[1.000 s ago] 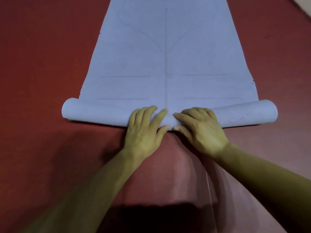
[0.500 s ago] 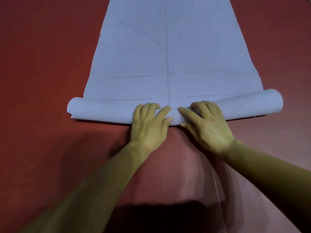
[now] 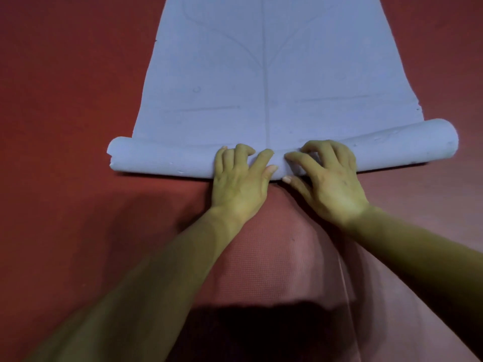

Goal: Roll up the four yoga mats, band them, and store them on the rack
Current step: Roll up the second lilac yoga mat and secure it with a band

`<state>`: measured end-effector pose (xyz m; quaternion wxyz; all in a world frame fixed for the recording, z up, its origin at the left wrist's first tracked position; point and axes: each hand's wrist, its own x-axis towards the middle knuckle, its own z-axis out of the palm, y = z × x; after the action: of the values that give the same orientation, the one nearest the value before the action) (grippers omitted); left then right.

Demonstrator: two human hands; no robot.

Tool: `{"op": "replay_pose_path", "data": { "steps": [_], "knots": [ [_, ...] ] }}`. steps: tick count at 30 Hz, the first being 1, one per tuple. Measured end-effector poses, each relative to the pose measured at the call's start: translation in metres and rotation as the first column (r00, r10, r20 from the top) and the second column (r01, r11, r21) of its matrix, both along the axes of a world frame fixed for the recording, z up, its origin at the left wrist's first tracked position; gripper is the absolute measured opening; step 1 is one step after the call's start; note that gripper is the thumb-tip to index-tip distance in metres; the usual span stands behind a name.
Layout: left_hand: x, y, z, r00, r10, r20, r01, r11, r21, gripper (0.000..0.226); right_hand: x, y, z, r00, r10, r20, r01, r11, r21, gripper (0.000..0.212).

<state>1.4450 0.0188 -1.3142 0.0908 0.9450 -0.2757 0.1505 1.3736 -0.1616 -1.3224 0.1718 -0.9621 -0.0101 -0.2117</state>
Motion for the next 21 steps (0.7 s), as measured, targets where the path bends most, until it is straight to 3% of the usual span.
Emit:
{"op": "replay_pose_path", "data": {
  "steps": [9, 15, 21],
  "knots": [
    [0.011, 0.001, -0.007, 0.998, -0.035, 0.048, 0.036, 0.999, -0.023, 0.039, 0.015, -0.006, 0.008, 0.998, 0.013, -0.056, -0.012, 1.0, 0.021, 0.041],
    [0.025, -0.006, 0.004, 0.999, -0.035, 0.019, 0.034, 0.999, 0.011, 0.039, 0.028, -0.016, 0.01, 0.993, 0.045, -0.109, -0.053, 0.996, -0.074, 0.069],
    [0.025, 0.005, 0.005, 0.995, -0.095, -0.011, 0.095, 0.995, -0.031, 0.046, 0.04, -0.021, 0.015, 0.987, 0.067, -0.144, -0.08, 0.993, -0.087, 0.067]
  ]
}}
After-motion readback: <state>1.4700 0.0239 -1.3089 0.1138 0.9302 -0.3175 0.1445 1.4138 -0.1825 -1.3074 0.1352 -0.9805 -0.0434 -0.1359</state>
